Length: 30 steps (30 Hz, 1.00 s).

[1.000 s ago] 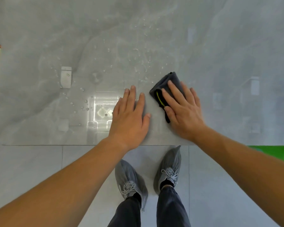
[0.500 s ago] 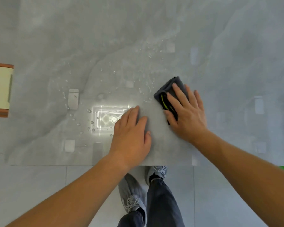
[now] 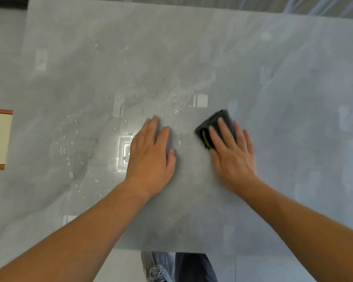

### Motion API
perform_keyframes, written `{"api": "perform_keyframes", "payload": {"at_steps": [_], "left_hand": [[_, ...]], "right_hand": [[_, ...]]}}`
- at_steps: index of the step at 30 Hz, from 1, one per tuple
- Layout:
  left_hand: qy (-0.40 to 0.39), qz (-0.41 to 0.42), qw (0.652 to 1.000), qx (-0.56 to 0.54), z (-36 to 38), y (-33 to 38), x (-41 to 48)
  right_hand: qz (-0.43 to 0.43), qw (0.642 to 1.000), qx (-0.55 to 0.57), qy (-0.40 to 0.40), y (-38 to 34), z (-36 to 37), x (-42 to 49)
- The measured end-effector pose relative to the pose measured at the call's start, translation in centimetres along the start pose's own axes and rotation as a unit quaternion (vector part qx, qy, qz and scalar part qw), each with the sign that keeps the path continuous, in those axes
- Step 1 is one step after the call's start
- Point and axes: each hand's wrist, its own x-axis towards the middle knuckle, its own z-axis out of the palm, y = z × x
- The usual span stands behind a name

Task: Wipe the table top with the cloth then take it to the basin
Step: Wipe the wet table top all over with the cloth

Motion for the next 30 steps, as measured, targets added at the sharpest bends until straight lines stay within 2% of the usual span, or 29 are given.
{"api": "perform_keyframes", "payload": {"at_steps": [3, 5, 9, 11, 13, 16, 18, 23, 24, 28, 30], "left_hand": [[-0.013, 0.003, 0.999, 0.038, -0.5, -0.1, 3.2], [-0.026, -0.001, 0.998, 0.058, -0.7, 0.1, 5.4], [-0.04, -0.018, 0.996, 0.072, -1.1, 1.1, 8.9], [-0.047, -0.024, 0.995, 0.081, -0.9, 1.4, 9.6], [-0.044, -0.029, 0.995, 0.085, -0.6, 1.6, 9.6], [-0.03, -0.033, 0.996, 0.076, -0.3, 1.6, 9.5], [-0.025, -0.034, 0.997, 0.07, -0.2, 1.6, 9.7], [-0.03, -0.037, 0.997, 0.067, -0.4, 1.7, 9.7], [-0.029, -0.037, 0.997, 0.063, -0.4, 1.7, 9.7], [-0.017, -0.038, 0.998, 0.054, -0.5, 1.8, 9.8], [-0.021, -0.043, 0.998, 0.052, -0.7, 2.0, 9.9]], "right_hand": [[0.131, 0.99, 0.049, 0.032, 1.0, -1.0, 6.3], [0.14, 0.988, 0.05, 0.044, 0.5, -1.1, 7.3], [-0.061, 0.998, 0.017, 0.012, 0.7, -0.8, 3.4], [-0.1, 0.995, 0.009, -0.004, 2.5, -1.3, 4.4], [-0.049, 0.999, 0.017, 0.008, 3.6, -2.0, 8.0], [0.09, 0.992, 0.072, 0.044, 3.9, -3.1, 13.7], [0.109, 0.99, 0.073, 0.05, 2.9, -2.9, 14.4], [-0.066, 0.997, 0.027, 0.006, 4.4, -2.8, 10.9], [-0.054, 0.998, 0.032, 0.008, 5.6, -3.1, 12.0], [0.12, 0.988, 0.084, 0.049, 6.4, -4.5, 19.3], [0.109, 0.989, 0.08, 0.054, 4.7, -4.5, 20.9]]}}
